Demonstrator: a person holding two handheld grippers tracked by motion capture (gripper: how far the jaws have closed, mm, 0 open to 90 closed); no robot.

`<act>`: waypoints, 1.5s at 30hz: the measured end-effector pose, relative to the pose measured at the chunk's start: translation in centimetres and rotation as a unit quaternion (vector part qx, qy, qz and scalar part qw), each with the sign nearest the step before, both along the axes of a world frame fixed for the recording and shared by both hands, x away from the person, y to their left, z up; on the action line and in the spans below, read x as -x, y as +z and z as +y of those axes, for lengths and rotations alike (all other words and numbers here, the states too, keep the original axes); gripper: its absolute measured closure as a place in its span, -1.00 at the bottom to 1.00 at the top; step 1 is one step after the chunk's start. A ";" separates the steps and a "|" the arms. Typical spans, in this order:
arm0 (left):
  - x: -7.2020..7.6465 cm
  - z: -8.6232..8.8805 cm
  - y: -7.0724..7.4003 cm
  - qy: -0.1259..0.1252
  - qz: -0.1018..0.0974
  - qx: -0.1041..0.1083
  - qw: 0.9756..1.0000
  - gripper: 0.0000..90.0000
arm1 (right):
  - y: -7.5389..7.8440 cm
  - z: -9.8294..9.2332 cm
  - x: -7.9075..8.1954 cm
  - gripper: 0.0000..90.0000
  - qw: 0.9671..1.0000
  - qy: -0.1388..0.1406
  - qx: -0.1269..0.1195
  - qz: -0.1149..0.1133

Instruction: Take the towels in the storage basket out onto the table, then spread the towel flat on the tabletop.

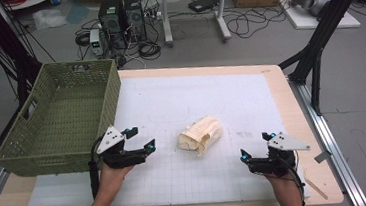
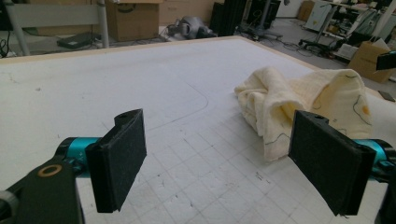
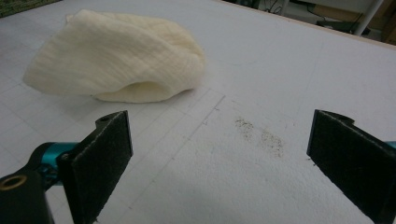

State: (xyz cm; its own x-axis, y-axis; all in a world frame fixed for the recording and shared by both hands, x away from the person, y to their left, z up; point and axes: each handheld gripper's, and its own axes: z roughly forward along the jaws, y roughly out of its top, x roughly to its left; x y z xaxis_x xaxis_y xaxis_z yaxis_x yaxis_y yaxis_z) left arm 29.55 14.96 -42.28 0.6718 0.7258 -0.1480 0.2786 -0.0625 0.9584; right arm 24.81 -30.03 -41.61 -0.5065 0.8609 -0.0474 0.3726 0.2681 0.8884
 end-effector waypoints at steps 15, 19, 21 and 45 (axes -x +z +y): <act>0.4 0.3 0.0 0.013 -0.001 0.002 1.000 -0.56 | 0.3 1.4 -0.6 -0.87 0.999 0.031 -0.009 -0.002; 0.4 0.5 0.1 0.019 -0.003 0.000 1.000 -0.56 | 0.6 2.2 -0.8 -0.87 0.999 0.049 -0.005 -0.001; 0.3 0.5 -0.1 0.019 -0.002 -0.006 1.000 -0.55 | 0.8 2.8 -0.7 -0.87 0.998 0.055 0.007 -0.001; -0.1 0.6 -1.0 0.017 0.017 -0.010 1.000 -0.48 | 0.9 11.0 -8.1 0.19 0.985 0.118 0.096 0.077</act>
